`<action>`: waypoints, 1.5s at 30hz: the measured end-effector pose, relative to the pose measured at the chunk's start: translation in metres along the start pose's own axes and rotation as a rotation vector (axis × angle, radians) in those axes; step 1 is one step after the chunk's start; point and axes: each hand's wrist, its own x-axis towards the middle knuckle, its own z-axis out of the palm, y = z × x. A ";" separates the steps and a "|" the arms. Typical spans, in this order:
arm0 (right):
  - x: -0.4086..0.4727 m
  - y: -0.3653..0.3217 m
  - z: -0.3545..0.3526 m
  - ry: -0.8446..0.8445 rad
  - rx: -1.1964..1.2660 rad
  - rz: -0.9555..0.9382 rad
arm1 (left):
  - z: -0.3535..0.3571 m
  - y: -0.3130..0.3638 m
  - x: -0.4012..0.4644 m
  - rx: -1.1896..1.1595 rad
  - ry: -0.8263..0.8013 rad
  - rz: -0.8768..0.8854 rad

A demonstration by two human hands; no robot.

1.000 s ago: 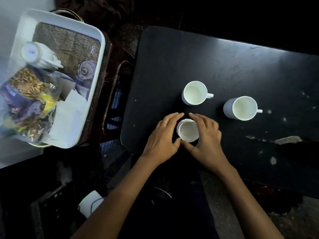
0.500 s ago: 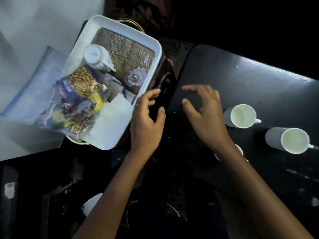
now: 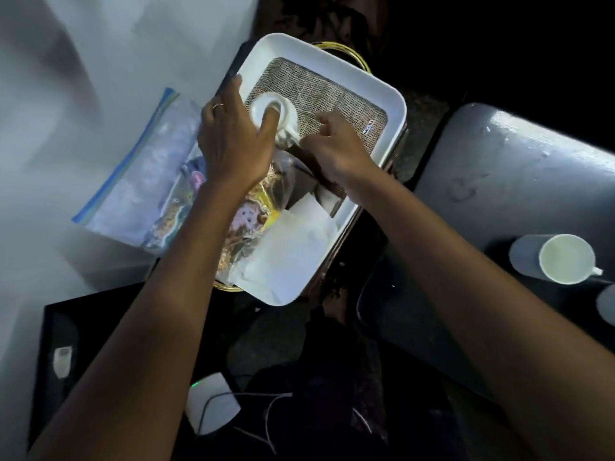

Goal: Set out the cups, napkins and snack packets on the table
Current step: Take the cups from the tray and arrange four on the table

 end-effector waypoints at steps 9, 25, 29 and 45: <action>0.002 0.008 0.028 -0.168 0.202 -0.042 | 0.021 -0.009 0.020 0.148 -0.258 -0.095; -0.097 0.035 -0.032 0.170 0.418 0.002 | 0.012 0.065 -0.086 -0.690 -0.269 -0.210; -0.138 0.060 -0.056 0.291 0.461 0.053 | 0.025 0.085 -0.134 -0.764 -0.384 -0.285; -0.241 0.134 -0.181 0.727 0.697 0.170 | 0.082 0.203 -0.273 -0.955 -0.521 -0.373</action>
